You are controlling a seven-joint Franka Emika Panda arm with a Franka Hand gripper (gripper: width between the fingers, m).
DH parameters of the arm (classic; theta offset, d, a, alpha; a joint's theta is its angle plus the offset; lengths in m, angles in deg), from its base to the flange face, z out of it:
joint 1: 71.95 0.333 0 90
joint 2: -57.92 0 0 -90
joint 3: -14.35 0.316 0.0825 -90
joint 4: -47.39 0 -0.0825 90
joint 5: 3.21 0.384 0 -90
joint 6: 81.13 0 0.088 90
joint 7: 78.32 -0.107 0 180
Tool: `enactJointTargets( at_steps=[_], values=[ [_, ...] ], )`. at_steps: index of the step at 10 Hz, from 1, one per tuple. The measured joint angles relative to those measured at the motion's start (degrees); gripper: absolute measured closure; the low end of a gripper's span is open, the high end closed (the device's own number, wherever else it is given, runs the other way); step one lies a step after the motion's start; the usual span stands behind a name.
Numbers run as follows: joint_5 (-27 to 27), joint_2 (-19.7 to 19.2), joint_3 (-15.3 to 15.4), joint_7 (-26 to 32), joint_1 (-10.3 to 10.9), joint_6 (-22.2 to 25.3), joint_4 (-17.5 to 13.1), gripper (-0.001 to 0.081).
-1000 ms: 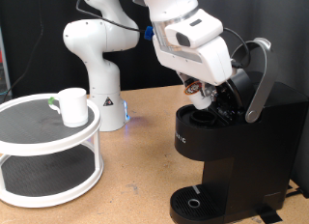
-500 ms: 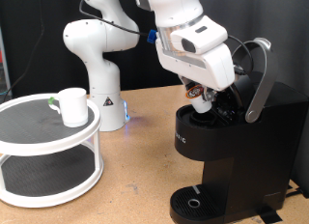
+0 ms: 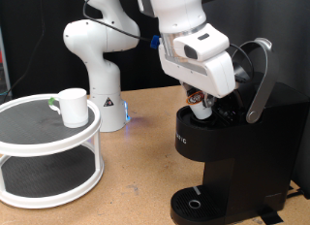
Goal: Make a cup of coffee with the keurig machine
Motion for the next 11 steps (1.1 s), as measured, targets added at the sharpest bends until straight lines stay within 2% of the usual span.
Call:
enactJointTargets(
  at_steps=[5,11],
  values=[
    [-0.3,-1.3,0.4,-0.2,0.0,-1.3,0.3,0.0375],
    [-1.9,-2.4,1.2,-3.1,0.0,-1.4,-0.3,0.0375]
  ],
)
